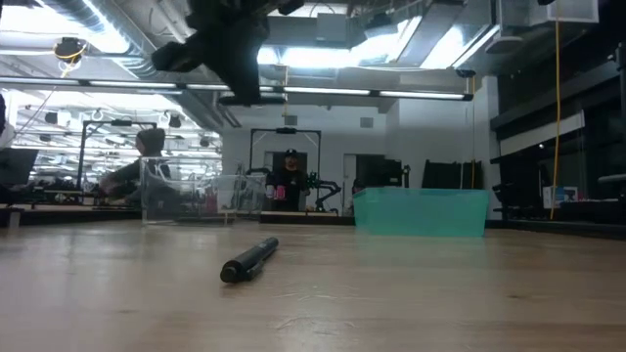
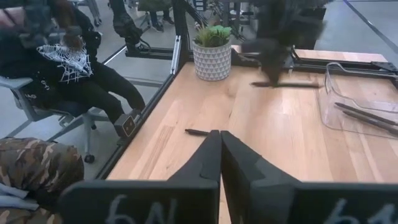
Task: Sort pens & pencils
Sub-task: Put the black pen into the transparent bin
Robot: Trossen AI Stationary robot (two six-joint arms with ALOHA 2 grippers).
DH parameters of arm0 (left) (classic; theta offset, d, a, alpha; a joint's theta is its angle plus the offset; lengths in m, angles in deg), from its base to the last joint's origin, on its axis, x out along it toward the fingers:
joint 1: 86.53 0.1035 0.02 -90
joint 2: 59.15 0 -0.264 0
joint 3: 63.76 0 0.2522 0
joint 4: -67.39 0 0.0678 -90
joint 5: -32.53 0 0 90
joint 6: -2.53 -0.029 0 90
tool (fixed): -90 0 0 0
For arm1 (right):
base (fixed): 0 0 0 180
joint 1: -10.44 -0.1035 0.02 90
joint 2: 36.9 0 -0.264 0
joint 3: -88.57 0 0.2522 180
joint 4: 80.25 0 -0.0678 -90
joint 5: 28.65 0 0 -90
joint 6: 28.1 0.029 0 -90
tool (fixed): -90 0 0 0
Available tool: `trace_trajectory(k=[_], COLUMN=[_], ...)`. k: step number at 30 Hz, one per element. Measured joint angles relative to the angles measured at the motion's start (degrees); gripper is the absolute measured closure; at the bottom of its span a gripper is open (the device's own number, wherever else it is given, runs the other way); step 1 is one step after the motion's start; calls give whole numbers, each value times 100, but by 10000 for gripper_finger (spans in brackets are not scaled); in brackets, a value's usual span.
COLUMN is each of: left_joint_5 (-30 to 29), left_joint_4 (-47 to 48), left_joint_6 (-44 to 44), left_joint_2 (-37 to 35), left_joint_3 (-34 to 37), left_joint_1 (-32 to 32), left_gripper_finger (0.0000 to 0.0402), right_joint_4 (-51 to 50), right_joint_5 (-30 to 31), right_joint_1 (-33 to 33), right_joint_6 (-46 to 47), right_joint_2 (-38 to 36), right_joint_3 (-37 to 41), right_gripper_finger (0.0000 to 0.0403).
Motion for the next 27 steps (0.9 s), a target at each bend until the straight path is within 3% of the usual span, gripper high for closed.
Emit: trace_trajectory(k=[6, 15, 21, 27], left_joint_5=[-234, 376, 980, 1055], left_joint_4=[175, 295, 363, 413], left_joint_6=[-519, -1360, -2665, -3741], left_joint_2=[-444, -468, -460, -188], left_joint_3=[-11, -11, -11, -15], left_joint_1=[991, 2750, 3641, 4311], left_gripper_finger=[385, 385, 385, 385], right_joint_4=[-2, -381, -571, -639], right_joint_5=[7, 4, 4, 2], right_joint_1=[0, 2, 2, 1], right_joint_6=[-20, -8, 19, 28], right_joint_2=[3, 3, 3, 7], right_joint_3=[0, 0, 2, 2], right_gripper_finger=[385, 397, 388, 385])
